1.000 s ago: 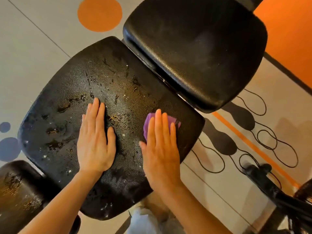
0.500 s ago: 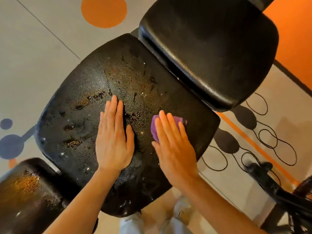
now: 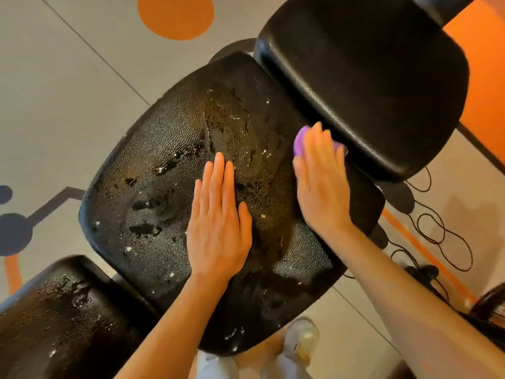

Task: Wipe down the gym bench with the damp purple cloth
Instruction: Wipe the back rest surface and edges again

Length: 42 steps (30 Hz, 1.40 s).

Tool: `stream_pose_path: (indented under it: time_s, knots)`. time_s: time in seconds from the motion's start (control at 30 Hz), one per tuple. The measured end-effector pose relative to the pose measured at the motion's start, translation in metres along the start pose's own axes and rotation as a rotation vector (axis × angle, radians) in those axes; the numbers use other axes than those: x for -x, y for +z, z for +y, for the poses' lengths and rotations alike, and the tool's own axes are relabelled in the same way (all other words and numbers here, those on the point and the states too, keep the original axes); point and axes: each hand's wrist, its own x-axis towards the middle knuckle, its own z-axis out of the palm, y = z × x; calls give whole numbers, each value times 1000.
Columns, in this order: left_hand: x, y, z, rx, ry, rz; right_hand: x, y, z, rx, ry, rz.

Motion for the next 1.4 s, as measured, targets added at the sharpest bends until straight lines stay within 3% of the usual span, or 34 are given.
stream_pose_path:
  time_s: [0.07, 0.1, 0.2, 0.27, 0.4, 0.47, 0.6, 0.67, 0.8, 0.87, 0.97, 1.03, 1.07, 1.2, 1.23, 1.4]
  knots:
    - [0, 0, 0, -5, 3, -6, -8, 5, -19, -74, 192, 52]
    - [1, 1, -1, -5, 2, -10, 7, 7, -27, -77, 165, 45]
    - [0, 1, -2, -4, 4, -8, 75, -6, -36, 71, -174, -76]
    - [1, 1, -2, -9, 10, -5, 67, -8, -16, 71, -307, -121]
    - [-1, -1, -3, 27, 16, 0, -16, 1, -20, -47, 86, 11]
    - [1, -6, -6, 108, 46, -6, -5, 6, -37, -41, 155, 47]
    - [15, -24, -28, 143, 13, 7, 91, -4, -47, 77, -262, -126]
    - [27, -34, -48, 120, -74, 30, 74, -3, -26, 89, -338, -154]
    - [43, -35, -78, 59, -202, 66, -21, 4, -34, -56, 115, 26]
    - [43, -30, -79, 26, -225, 72, -9, 10, -55, -85, 173, 47]
    - [42, -27, -77, 11, -246, 85, 61, 2, -66, 3, -164, -84]
    - [42, -27, -76, 8, -248, 82, 60, 0, -45, 69, -327, -129]
    - [42, -27, -77, 4, -250, 79, 40, 1, -39, 49, -288, -113]
    - [41, -27, -76, -30, -247, 61, -32, 12, -62, -64, 197, 75]
    - [41, -27, -76, -38, -245, 54, -24, 13, -73, -70, 218, 89]
    - [42, -27, -78, -57, -248, 49, 53, 6, -74, 126, -359, -121]
